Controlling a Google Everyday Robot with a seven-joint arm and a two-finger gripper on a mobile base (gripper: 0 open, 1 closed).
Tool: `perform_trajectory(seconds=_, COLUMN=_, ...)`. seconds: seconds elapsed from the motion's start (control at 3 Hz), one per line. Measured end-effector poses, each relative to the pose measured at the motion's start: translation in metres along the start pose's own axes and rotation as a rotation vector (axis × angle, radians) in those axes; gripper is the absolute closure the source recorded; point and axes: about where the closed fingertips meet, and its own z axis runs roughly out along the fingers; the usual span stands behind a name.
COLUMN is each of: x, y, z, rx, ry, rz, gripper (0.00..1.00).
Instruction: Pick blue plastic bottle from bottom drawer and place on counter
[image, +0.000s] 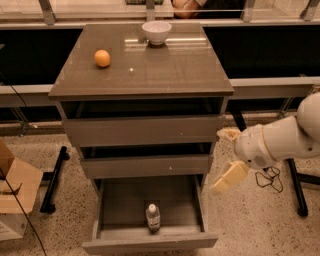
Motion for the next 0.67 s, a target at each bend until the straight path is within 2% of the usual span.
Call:
perform_trajectory(seconds=0.33, x=0.0363, y=-0.0088, z=0.0649, rx=0.007, ry=-0.107, rz=0.080, gripper=0.00)
perform_trajectory(seconds=0.67, x=0.0363, y=-0.0088, z=0.0649, rx=0.007, ry=-0.107, rz=0.080, gripper=0.00)
